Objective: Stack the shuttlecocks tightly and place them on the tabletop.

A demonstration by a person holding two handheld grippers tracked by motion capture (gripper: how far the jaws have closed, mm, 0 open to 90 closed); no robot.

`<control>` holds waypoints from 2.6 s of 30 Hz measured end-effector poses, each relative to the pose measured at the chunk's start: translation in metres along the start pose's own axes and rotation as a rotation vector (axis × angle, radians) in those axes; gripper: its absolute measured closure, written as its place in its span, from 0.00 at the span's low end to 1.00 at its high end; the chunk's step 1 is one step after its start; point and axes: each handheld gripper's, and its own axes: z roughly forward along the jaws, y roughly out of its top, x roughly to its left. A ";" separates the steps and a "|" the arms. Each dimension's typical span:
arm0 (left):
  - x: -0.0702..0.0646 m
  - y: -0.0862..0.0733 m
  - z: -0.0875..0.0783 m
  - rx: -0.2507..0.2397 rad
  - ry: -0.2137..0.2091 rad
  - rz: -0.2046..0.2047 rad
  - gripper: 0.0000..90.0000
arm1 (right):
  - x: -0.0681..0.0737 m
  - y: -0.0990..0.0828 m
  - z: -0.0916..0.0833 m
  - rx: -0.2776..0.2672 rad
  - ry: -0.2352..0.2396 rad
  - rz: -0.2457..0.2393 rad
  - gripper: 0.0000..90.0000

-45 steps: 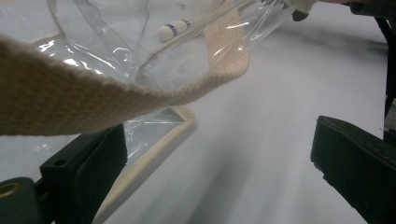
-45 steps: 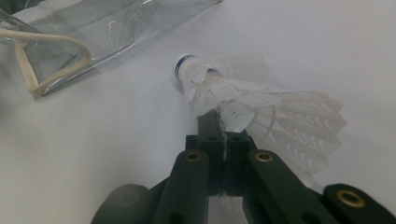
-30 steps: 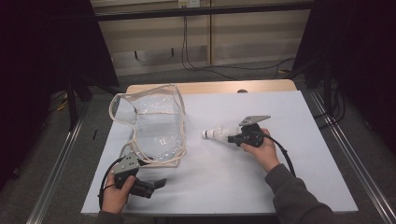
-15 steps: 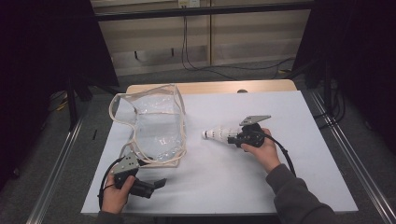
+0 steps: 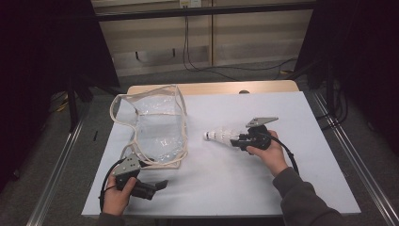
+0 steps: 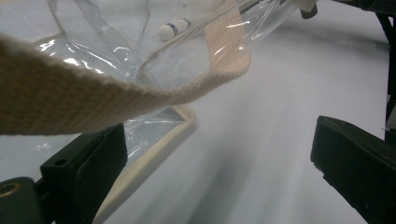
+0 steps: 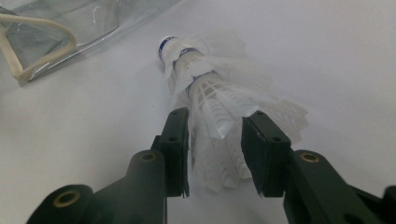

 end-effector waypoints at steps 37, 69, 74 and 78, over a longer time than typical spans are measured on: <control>0.000 0.000 0.001 -0.003 -0.003 -0.001 0.04 | 0.016 0.002 0.008 0.000 0.032 0.032 0.23; 0.000 0.000 0.000 -0.001 -0.004 0.001 0.04 | 0.025 0.005 0.027 0.000 0.011 0.024 0.29; 0.000 0.000 0.000 -0.002 -0.005 0.000 0.04 | 0.025 0.006 0.028 -0.002 -0.007 0.031 0.37; 0.000 0.000 0.000 -0.002 -0.004 0.000 0.04 | 0.025 0.006 0.030 -0.001 -0.014 0.030 0.40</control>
